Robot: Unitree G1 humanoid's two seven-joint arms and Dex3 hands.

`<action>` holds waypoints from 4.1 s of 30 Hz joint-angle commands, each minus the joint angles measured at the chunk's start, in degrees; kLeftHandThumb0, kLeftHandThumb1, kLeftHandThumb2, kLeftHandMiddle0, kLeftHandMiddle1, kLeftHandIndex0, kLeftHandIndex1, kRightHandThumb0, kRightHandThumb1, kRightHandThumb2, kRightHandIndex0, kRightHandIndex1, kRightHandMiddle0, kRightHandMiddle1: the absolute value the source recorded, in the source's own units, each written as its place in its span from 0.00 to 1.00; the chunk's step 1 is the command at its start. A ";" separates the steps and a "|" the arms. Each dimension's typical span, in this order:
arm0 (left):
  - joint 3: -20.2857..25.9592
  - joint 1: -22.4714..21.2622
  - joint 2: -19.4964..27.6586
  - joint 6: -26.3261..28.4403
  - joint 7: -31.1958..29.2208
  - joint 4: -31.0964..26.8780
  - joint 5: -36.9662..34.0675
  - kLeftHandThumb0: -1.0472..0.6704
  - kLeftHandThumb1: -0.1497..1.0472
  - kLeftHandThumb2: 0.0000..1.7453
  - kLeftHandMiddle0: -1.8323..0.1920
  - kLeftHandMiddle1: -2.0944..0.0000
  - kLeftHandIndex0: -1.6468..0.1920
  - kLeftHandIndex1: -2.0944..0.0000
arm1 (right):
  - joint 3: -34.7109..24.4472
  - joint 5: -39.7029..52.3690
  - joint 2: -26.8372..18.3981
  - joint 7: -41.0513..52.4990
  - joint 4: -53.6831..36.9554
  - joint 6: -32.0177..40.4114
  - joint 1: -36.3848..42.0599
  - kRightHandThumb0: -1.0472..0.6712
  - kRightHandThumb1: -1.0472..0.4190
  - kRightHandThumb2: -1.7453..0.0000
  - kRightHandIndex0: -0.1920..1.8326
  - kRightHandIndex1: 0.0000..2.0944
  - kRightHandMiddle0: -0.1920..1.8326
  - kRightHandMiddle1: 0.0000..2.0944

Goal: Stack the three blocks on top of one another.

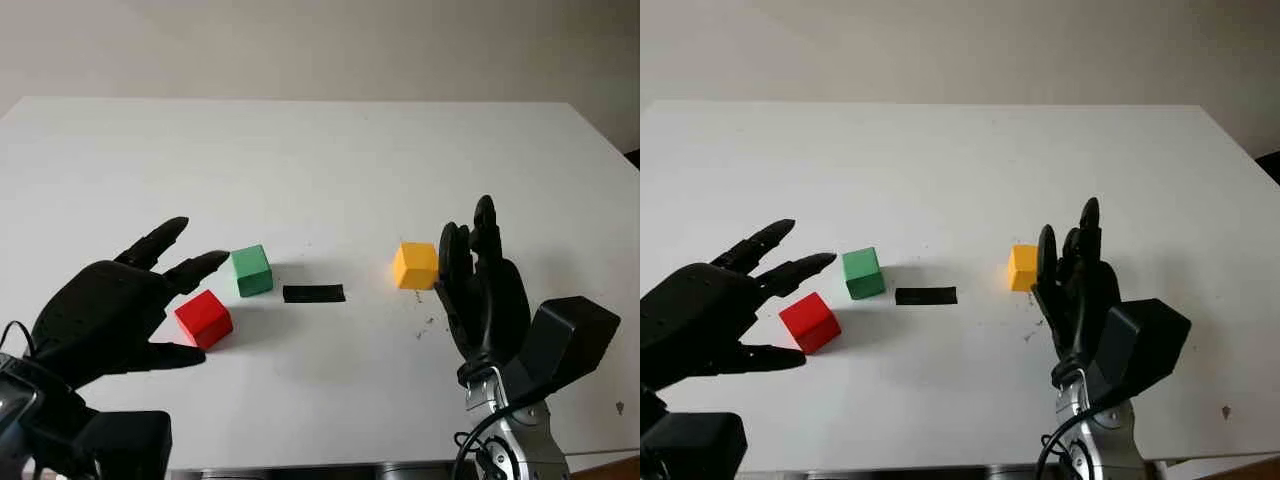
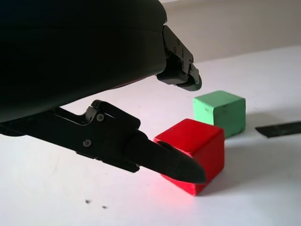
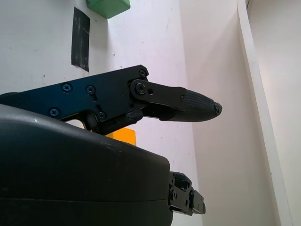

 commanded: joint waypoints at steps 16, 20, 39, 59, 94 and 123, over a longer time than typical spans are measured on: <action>-4.32 -12.46 8.23 -26.38 11.33 20.58 -2.34 0.42 0.93 0.04 0.91 0.97 0.62 0.93 | -0.10 -0.06 -0.11 0.19 -1.70 0.20 0.45 0.25 0.00 0.69 0.00 0.00 0.00 0.00; -6.21 -13.98 9.46 -27.32 9.63 22.62 -2.54 0.41 0.91 0.03 0.93 0.98 0.64 0.95 | -0.19 0.15 -0.25 0.54 -1.62 0.04 0.60 0.25 0.00 0.69 0.00 0.00 0.00 0.00; -8.59 -16.21 10.27 -25.95 6.24 22.02 -0.92 0.38 0.86 0.03 0.96 0.97 0.63 0.96 | -0.53 0.04 -0.52 1.27 -1.65 -0.87 0.91 0.26 0.00 0.69 0.00 0.00 0.00 0.00; -11.36 -16.42 10.44 -24.13 11.58 23.99 4.15 0.32 0.88 0.03 0.95 0.97 0.62 0.96 | -1.26 0.56 -0.09 1.75 -2.30 -0.31 1.31 0.26 0.00 0.69 0.00 0.00 0.00 0.00; -12.73 -15.32 10.20 -18.10 12.18 19.30 6.46 0.36 0.99 0.03 0.81 0.96 0.80 0.37 | -1.30 0.02 -0.38 2.04 -2.52 -0.55 1.65 0.26 0.00 0.71 0.00 0.00 0.00 0.00; -20.47 -50.18 7.51 -19.52 -19.04 26.02 -24.92 0.37 0.98 0.03 0.78 0.96 0.83 0.22 | 0.60 -3.26 0.22 -0.65 -1.56 1.55 -0.68 0.25 0.00 0.74 0.00 0.00 0.01 0.02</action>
